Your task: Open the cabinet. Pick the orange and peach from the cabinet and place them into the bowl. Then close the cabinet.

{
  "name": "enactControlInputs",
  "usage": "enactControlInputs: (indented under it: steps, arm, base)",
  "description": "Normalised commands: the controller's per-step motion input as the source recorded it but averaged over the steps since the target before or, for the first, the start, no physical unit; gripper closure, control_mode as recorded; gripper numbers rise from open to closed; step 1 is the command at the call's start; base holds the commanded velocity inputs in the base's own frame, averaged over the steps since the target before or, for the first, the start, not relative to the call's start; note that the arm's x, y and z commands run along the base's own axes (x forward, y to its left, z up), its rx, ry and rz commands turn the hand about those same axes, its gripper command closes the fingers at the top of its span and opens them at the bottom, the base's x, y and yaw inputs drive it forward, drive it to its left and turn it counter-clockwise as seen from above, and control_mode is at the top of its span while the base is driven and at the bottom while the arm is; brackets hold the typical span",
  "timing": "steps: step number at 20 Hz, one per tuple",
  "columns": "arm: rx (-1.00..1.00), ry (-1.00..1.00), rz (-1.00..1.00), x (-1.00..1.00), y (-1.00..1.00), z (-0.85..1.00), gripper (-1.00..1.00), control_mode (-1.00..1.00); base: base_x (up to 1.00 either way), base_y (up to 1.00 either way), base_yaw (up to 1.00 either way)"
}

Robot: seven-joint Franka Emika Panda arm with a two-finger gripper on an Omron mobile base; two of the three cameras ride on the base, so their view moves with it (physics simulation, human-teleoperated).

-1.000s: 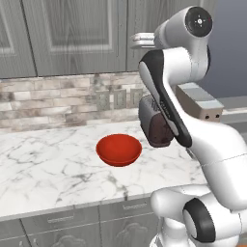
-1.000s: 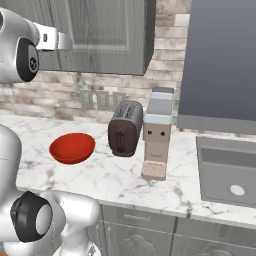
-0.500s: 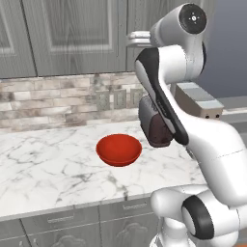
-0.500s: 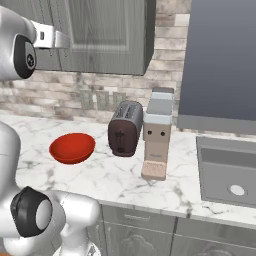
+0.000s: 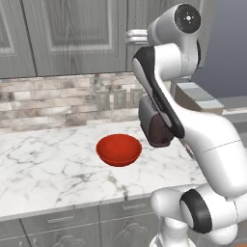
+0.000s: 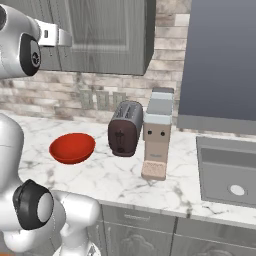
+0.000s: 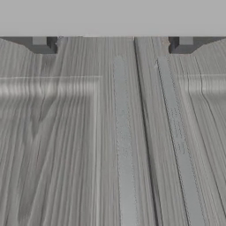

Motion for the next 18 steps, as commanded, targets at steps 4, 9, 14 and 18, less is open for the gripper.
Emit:
enactControlInputs:
  steps: [4, 9, 14, 18]
  arm:
    - [0.00, -0.05, 0.00, 0.24, 0.00, 0.00, -1.00, -1.00]
    - [0.00, -0.01, 0.00, 0.24, 0.00, 0.00, -1.00, -1.00]
    - [0.00, 0.00, 0.00, 0.24, 0.04, 0.00, -1.00, -1.00]
    - [0.00, 0.00, 0.00, 0.23, 0.10, 0.00, -1.00, -1.00]
  base:
    - [0.00, 0.00, 0.00]
    - [0.00, 0.00, 0.00]
    - [0.00, 0.00, 0.00]
    - [0.00, 0.00, 0.00]
